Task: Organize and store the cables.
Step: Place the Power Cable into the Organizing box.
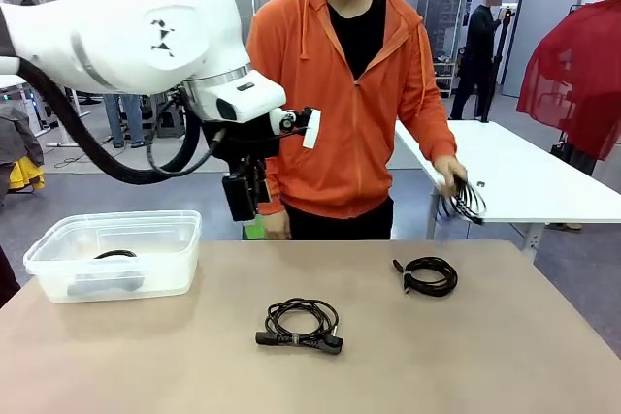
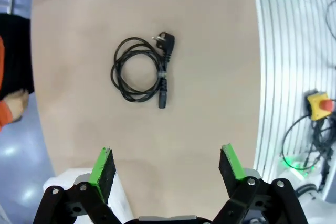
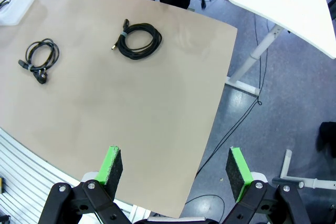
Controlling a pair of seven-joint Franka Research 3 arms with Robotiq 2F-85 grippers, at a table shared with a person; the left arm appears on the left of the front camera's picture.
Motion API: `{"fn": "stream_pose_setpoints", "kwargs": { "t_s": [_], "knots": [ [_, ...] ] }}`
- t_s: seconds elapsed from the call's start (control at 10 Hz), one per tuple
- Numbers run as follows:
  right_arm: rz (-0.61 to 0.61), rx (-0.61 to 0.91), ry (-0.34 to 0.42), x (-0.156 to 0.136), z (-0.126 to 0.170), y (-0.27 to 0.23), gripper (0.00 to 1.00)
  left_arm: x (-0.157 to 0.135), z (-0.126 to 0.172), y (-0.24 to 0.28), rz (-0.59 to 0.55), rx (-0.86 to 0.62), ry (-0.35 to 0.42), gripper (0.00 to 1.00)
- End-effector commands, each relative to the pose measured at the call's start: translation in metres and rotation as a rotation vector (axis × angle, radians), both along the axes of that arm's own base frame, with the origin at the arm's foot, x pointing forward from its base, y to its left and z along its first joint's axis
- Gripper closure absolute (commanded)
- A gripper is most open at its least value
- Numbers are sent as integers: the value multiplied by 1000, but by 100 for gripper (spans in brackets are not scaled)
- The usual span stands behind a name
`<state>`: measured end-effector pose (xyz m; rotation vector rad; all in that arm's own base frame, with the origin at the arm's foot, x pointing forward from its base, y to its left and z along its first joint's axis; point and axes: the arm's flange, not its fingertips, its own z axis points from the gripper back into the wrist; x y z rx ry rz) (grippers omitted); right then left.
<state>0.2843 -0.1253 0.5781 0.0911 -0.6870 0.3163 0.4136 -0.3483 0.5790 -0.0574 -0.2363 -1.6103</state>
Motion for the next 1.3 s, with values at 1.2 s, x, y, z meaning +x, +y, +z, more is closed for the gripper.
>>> {"fn": "stream_pose_setpoints", "kwargs": {
  "t_s": [1.2],
  "knots": [
    [2, 5, 2, -1, -4, 0, 0, 38, -35, -20, 52, -18, 72, 0]
  ]
}}
